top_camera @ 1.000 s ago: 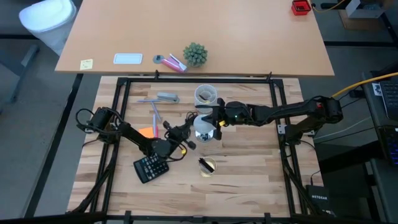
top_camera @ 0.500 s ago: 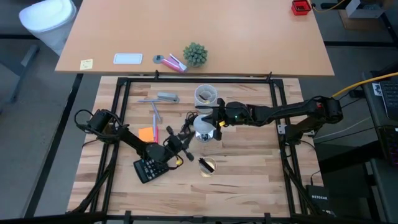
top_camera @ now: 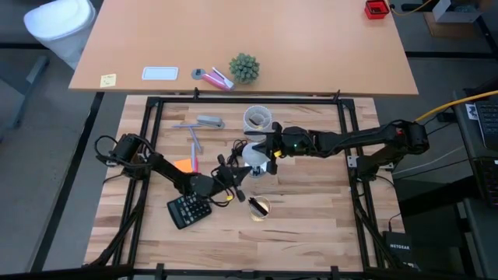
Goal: Screw lightbulb
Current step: Insert the lightbulb into the lamp
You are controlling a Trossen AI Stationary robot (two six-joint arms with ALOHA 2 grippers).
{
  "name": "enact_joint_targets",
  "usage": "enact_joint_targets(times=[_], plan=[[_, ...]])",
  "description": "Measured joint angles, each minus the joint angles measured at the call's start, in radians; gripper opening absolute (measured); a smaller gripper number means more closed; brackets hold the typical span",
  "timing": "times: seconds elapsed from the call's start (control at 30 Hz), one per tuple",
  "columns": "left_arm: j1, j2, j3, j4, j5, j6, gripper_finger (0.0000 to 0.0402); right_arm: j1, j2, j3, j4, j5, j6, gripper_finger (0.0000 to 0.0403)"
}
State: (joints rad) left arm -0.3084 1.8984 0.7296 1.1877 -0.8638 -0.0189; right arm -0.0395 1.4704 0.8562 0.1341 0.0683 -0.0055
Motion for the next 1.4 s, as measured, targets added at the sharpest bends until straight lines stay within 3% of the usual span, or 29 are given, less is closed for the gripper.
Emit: enact_joint_targets(times=[0.13, 0.43, 0.73, 1.1, 1.4], plan=[[-0.002, 0.0, 0.0, 0.008, -0.053, 0.027, 0.0003, -0.001, 0.0, 0.0, 0.0, 0.004, 0.0, 0.0005], [-0.016, 0.0, -0.001, 0.002, -0.34, 0.02, 0.0003, 0.0, 0.0, 0.0, 0.0, -0.012, -0.003, 0.0005], [0.006, 0.001, -0.001, 0.027, -0.367, -0.027, 0.0003, 0.002, 0.0, 0.0, 0.0, -0.023, -0.003, 0.0005], [-0.116, 0.001, 0.0, 0.271, -0.318, 0.232, 0.0003, 0.002, 0.0, 0.0, 0.0, -0.011, -0.004, 0.0005], [-0.052, 0.001, 0.0, 0.144, 0.0, -0.005, 0.0003, 0.001, 0.0, 0.0, 0.0, -0.009, -0.004, 0.0005]])
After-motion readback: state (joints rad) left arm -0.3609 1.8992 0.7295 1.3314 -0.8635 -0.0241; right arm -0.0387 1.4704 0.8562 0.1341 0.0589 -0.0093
